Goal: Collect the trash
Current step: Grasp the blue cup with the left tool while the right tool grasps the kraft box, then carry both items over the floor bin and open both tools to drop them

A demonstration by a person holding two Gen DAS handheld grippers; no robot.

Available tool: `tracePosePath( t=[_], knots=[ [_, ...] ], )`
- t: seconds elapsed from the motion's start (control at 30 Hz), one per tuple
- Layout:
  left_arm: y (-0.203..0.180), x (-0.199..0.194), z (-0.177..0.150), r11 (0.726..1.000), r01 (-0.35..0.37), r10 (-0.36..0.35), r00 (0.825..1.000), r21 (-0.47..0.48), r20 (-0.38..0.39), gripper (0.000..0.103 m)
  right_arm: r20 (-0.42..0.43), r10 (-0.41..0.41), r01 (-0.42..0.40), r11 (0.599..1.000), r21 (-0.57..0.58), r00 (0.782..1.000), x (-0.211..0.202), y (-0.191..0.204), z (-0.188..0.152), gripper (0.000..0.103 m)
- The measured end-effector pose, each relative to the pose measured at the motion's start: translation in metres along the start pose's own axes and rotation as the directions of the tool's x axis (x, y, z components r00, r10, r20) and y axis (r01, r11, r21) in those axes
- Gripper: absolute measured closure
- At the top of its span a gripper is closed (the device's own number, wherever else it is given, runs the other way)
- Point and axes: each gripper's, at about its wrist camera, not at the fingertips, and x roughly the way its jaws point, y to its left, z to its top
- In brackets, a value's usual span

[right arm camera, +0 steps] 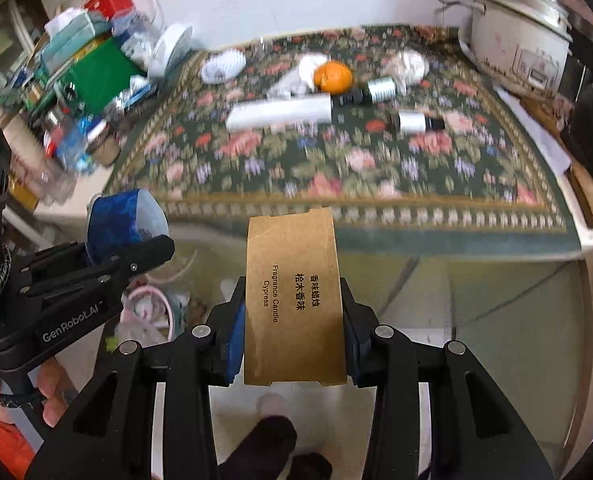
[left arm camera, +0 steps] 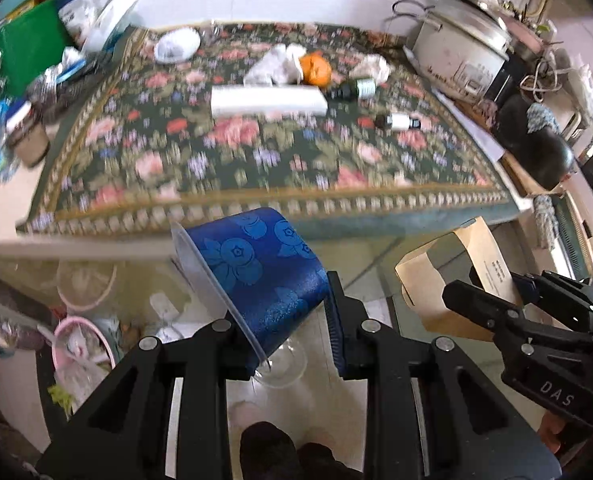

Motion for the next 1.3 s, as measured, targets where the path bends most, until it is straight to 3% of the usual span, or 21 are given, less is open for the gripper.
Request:
tracePosePath(
  t=[0.23, 0.53, 1.03, 1.3],
  knots=[
    [-0.005, 0.048, -0.049, 0.998, -0.026, 0.02, 0.995, -0.059, -0.096, 0.076, -0.094, -0.002, -0.001, 1.0, -0.029, 0.996, 0.036, -0.022, -0.044, 0.067],
    [0.037, 0.139, -0.112, 0.996, -0.079, 0.069, 0.98, -0.044, -0.188, 0.076, -0.198, -0.001, 0.001, 1.0, 0.0, 0.98, 0.127, -0.035, -0.087, 0.067],
    [0.126, 0.316, -0.235, 0.995, -0.03, 0.005, 0.97, -0.098, -0.244, 0.076, -0.339, -0.007, 0.035, 0.996, 0.078, 0.941, 0.348, -0.052, -0.208, 0.066],
    [0.14, 0.394, -0.271, 0.992, 0.016, -0.051, 0.96, -0.128, -0.274, 0.076, -0.367, 0.05, -0.012, 0.994, 0.105, 0.929, 0.411, -0.052, -0.236, 0.064]
  ],
)
